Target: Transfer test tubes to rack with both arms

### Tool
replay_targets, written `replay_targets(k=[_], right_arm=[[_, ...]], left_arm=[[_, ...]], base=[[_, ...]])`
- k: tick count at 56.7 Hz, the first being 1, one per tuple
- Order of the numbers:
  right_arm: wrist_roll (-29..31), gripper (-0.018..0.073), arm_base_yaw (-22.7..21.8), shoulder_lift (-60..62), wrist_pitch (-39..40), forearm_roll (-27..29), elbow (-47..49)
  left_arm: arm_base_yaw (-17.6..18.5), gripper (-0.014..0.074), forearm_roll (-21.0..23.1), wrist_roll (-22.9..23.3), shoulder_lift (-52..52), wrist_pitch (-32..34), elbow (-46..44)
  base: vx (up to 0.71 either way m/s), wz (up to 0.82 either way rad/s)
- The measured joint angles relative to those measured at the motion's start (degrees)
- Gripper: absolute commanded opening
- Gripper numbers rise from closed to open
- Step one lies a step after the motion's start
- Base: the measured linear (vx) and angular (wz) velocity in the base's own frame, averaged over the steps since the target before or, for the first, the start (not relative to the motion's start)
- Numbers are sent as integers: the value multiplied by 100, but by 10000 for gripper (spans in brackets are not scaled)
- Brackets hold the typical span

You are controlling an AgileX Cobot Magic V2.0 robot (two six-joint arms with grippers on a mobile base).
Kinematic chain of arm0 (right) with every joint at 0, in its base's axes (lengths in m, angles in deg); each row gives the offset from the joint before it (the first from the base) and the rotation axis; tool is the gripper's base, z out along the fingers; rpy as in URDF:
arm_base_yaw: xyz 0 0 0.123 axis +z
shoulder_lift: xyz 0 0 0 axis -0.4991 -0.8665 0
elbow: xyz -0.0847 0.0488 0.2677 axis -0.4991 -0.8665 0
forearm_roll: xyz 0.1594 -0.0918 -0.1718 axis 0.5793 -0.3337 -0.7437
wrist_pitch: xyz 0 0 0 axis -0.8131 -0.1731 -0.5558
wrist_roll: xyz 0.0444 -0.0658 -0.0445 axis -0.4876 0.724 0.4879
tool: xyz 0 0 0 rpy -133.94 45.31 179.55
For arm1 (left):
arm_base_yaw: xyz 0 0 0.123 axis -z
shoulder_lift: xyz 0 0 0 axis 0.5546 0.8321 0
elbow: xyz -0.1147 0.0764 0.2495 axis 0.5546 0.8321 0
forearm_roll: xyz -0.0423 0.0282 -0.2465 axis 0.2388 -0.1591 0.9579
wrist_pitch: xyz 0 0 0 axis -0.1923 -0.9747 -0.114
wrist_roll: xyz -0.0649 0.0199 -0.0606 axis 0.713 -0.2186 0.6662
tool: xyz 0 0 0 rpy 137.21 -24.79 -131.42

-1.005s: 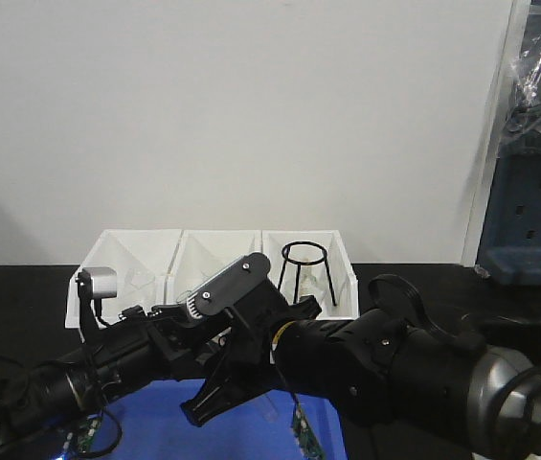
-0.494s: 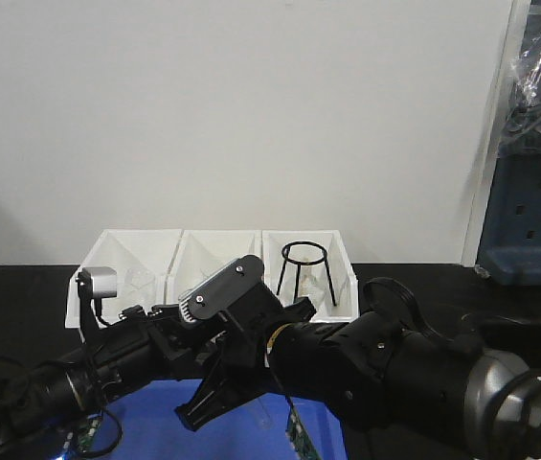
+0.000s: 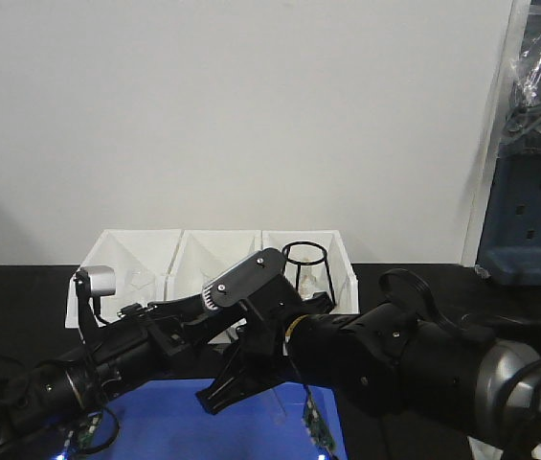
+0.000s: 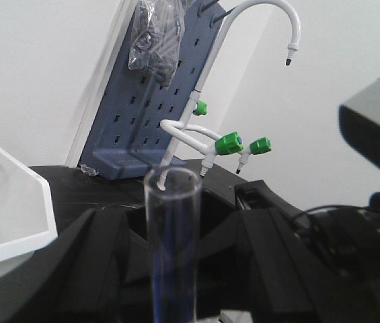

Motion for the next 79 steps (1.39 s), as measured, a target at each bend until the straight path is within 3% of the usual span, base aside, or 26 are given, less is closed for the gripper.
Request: replay_targets(k=[19,29,41,50,55,67,71,72,79], right_arm=[[-827,-11,-1082,66,-5,0,0],[-1007,-10,-1637,724,281,0,-217],[-1014,-10,-2409,2314,924,0,-1572],[-1035,-9,-3444,3384,1776,137,-3105],[-1039,-9,-3797,3651,2160,273,-3661],[-1034,-8,-3878,3588,2728,139,-4159],[-1034,-8,-3897,3451,3141,117,-4235],[-1030,-8,-3897,2979,3761,80,-4404],[-1030,-8,-3897,2711,4196,71,-4618]], left_arm=[[0,501,17,0,0,-45,0],[0,501,17,0,0,-298,0],[0,501,17,0,0,-412,0],[0,498,17,0,0,-412,0],[0,489,17,0,0,-412,0],[0,465,22,0,0,-412,0],[0,461,22,0,0,-412,0],[0,452,22,0,0,-412,0],[0,452,22,0,0,-412,0]], base=[[0,0],[0,0],[0,0],[0,0],[0,0],[0,0],[0,0],[0,0],[0,0]])
